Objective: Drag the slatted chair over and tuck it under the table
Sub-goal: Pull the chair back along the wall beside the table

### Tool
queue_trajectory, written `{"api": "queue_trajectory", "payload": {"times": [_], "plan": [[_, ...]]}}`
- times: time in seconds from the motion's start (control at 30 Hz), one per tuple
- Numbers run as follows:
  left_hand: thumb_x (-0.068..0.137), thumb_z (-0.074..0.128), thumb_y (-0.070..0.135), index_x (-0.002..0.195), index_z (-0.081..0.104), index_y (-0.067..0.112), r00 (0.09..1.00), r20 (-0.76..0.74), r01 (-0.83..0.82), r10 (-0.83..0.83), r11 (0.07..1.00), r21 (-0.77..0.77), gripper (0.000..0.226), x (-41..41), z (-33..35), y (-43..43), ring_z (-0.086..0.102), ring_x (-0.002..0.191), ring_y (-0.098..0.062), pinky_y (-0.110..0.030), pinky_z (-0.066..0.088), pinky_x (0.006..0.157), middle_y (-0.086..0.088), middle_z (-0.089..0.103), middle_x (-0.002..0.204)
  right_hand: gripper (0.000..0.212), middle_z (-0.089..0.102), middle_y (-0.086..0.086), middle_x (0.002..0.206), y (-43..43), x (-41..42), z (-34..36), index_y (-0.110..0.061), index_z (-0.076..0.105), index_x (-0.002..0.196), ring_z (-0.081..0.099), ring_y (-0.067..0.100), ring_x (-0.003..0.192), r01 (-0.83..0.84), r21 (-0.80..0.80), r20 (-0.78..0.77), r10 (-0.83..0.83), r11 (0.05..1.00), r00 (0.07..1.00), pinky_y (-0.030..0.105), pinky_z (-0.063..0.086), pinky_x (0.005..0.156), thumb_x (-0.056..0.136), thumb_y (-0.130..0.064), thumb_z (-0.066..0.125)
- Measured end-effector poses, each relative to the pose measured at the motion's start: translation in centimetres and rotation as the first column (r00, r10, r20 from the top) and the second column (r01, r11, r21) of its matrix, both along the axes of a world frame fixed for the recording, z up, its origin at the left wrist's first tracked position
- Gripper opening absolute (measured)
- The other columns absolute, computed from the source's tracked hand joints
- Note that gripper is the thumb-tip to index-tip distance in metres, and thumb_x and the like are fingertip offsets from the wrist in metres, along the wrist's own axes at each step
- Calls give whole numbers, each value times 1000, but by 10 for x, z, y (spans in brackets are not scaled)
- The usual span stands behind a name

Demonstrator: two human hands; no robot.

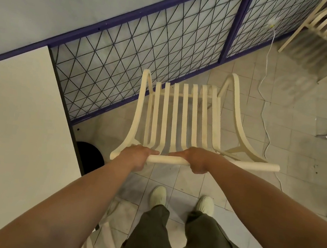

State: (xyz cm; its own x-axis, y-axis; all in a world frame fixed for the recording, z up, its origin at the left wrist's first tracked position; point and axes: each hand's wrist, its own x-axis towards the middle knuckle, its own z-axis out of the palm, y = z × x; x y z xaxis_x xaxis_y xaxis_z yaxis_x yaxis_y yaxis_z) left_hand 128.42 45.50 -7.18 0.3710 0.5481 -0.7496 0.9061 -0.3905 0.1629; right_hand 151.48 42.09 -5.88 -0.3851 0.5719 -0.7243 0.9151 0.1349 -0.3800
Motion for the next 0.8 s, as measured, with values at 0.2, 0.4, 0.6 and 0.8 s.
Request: {"api": "queue_trajectory", "payload": {"times": [0.2,0.4,0.6,0.8], "plan": [[95,55,5,152,30,48,1000,9,-13,13,1000,5,76,13,4,-7,56,110,-28,-40,50,93,-7,55,127,90,56,2,129,-1,11,3,-47,29,151,56,24,110,-6,6,25,6,1000,1000,31,41,90,86,6,61],[92,58,16,150,36,43,998,39,-42,43,999,-28,68,15,9,-7,58,110,-26,-40,51,94,-4,56,130,84,55,4,131,-4,9,3,-43,29,152,56,25,113,8,46,73,-11,999,997,32,42,92,89,1,62],[89,64,26,140,49,26,997,67,-20,25,998,-66,53,21,10,-6,60,103,-24,-41,52,91,-4,59,125,63,55,2,132,-14,18,1,-38,39,148,56,24,113,116,121,116,-130,986,985,35,44,97,94,-12,58],[92,61,22,148,40,35,993,122,11,-3,998,-67,61,37,13,-8,59,108,-25,-38,50,89,-5,57,129,62,54,1,132,-23,42,5,-39,38,147,57,24,113,152,150,182,-178,977,967,37,46,97,94,-13,56]]}}
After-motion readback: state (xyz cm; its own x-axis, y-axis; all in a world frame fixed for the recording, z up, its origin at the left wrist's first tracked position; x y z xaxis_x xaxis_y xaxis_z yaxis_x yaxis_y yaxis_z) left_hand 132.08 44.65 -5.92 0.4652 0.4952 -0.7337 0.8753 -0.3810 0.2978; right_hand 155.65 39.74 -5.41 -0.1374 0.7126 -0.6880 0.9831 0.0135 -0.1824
